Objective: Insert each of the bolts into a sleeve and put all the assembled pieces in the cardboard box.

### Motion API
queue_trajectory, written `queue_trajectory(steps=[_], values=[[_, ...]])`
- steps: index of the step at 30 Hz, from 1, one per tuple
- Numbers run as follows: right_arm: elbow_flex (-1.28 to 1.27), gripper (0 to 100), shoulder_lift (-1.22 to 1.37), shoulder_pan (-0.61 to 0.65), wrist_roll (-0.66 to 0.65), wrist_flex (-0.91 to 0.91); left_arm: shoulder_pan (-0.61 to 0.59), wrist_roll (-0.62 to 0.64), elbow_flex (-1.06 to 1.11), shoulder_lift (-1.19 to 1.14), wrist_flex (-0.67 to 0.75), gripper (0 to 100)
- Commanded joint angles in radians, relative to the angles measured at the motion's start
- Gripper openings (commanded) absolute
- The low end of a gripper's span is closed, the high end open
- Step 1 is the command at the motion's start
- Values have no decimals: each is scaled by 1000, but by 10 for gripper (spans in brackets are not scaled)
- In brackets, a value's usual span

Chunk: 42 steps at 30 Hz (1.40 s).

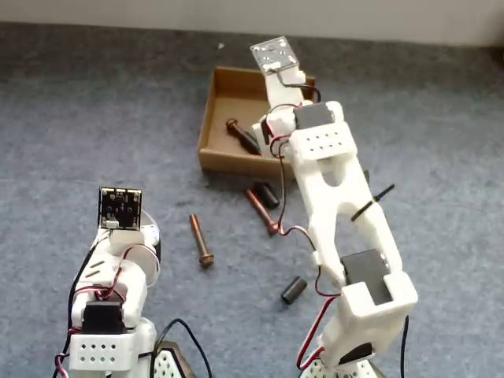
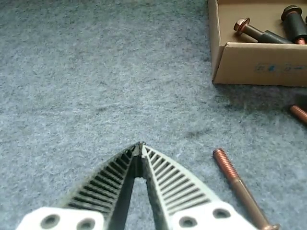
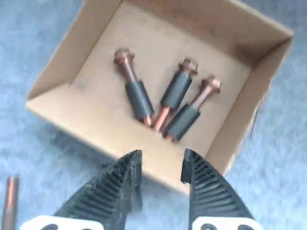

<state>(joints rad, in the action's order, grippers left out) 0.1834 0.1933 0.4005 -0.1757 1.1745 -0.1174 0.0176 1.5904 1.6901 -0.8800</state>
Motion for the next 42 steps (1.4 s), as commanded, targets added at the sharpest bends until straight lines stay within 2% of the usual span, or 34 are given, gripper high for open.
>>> queue_trajectory(steps=[1,4,8,17,25,35,42], values=[[58,131,-76,-7,6,142,-5,-9,-5,8,17,7],[53,131,-73,16,-12,234,-5,-9,-5,8,17,7],[13,131,-68,87,-117,306,-5,-9,-5,8,17,7],[-248,131,-67,116,-127,2,-8,-9,-5,8,17,7],[-383,131,-64,113,-127,-183,-8,-9,-5,8,17,7],[-331,128,157,59,-127,-202,-7,-9,-4,8,17,7],[-294,2,171,38,-127,-202,-4,-9,-4,8,17,7]])
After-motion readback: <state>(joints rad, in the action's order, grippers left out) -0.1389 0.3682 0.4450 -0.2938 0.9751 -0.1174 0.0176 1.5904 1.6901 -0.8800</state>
